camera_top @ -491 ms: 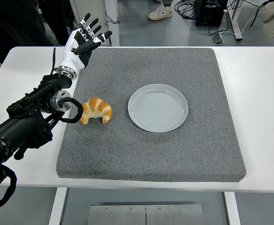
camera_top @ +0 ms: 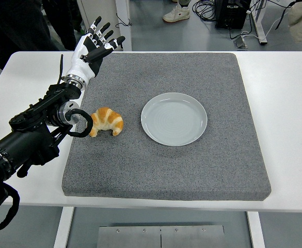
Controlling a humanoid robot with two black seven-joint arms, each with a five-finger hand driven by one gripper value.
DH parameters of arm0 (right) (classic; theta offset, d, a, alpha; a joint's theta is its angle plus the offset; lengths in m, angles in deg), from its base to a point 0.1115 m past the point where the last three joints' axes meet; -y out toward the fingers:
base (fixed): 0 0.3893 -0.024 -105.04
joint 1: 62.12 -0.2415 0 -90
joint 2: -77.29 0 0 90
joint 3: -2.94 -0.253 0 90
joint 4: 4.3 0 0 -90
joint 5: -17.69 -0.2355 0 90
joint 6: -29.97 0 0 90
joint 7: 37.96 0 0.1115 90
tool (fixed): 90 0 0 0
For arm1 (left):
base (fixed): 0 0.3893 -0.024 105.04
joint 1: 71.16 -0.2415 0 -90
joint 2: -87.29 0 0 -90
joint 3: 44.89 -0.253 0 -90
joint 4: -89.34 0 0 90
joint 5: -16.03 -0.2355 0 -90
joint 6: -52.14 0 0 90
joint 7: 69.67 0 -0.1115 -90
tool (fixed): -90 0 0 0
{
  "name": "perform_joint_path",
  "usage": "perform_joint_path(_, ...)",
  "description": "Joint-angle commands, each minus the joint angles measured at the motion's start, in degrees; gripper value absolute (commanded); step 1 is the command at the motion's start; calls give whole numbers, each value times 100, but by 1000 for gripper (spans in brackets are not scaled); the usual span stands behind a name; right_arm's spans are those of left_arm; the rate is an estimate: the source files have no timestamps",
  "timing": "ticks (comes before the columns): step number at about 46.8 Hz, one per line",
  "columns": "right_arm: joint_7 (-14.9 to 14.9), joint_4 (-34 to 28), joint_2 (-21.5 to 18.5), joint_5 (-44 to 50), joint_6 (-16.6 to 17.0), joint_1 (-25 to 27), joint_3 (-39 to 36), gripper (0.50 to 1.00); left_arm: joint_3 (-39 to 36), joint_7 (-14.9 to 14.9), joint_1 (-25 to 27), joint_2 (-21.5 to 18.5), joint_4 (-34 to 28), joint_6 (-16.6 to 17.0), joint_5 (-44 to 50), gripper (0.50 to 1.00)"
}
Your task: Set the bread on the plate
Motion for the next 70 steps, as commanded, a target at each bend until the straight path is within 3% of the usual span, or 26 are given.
perform_joint_path(1, 0, 0, 0, -3, 0, 0, 1, 1000, 24, -5, -18, 0, -1, 0, 23, 961)
perform_joint_path(14, 0, 0, 0, 5, 0, -26, 1, 1000, 24, -5, -27, -52, -1, -378, 15, 961)
perform_joint_path(32, 0, 0, 0, 5, 0, -35, 1, 1000, 77, -5, -18, -61, -1, -158, 85, 961)
perform_joint_path(46, 0, -9, 0, 5, 0, -35, -8, 1000, -2, 13, 35, -70, -53, -176, 67, 961)
perform_joint_path(52, 0, -9, 0, 5, -9, -26, -8, 1000, -29, 162, 114, -105, -159, -158, 67, 958)
perform_joint_path(57, -9, -9, 0, 5, -9, -26, -8, 1000, -125, 662, 210, -342, -457, -123, 67, 957)
perform_joint_path(63, 0, -9, 0, 5, -9, -26, -8, 1000, -406, 1181, 289, -834, -1291, 131, 67, 954)
perform_joint_path(70, 0, -9, 0, 5, -9, -35, -8, 1000, -1118, 1243, 535, -1537, -2346, 615, 67, 949)
